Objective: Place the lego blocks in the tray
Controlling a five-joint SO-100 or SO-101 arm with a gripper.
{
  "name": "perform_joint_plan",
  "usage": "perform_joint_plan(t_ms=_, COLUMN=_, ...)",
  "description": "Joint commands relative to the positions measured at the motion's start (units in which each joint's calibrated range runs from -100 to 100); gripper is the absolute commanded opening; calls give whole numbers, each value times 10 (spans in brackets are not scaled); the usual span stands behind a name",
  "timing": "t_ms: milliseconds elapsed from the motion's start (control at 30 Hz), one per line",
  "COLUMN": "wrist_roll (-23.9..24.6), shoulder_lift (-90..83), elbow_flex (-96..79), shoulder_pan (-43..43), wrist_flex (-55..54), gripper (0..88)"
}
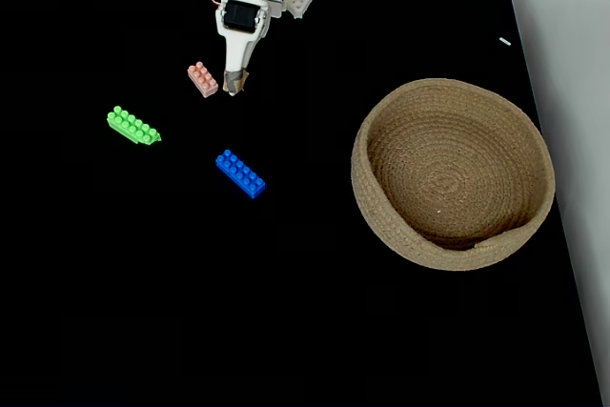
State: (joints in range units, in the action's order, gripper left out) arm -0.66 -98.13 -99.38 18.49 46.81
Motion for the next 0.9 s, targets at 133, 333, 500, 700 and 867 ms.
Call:
perform_joint_plan(t_ms=133, wrist_roll=-3, shoulder_lift=-7, elbow_flex=-6, shoulder_pan=7, wrist_flex=-3, gripper=3)
perform_joint_plan(t_ms=333, wrist_roll=0, shoulder_lift=-7, elbow_flex=-6, shoulder_pan=15, wrist_flex=-3, gripper=3)
perform_joint_plan(t_ms=500, wrist_roll=3, shoulder_lift=-8, elbow_flex=-6, shoulder_pan=20, wrist_flex=-3, gripper=3)
perform_joint_plan(t_ms=700, wrist_roll=-6, shoulder_lift=-8, elbow_flex=-6, shoulder_pan=11, wrist_flex=-4, gripper=3)
perform_joint_plan(t_ms=867, wrist_roll=-11, shoulder_lift=-8, elbow_flex=-6, shoulder_pan=15, wrist_flex=-9, gripper=3)
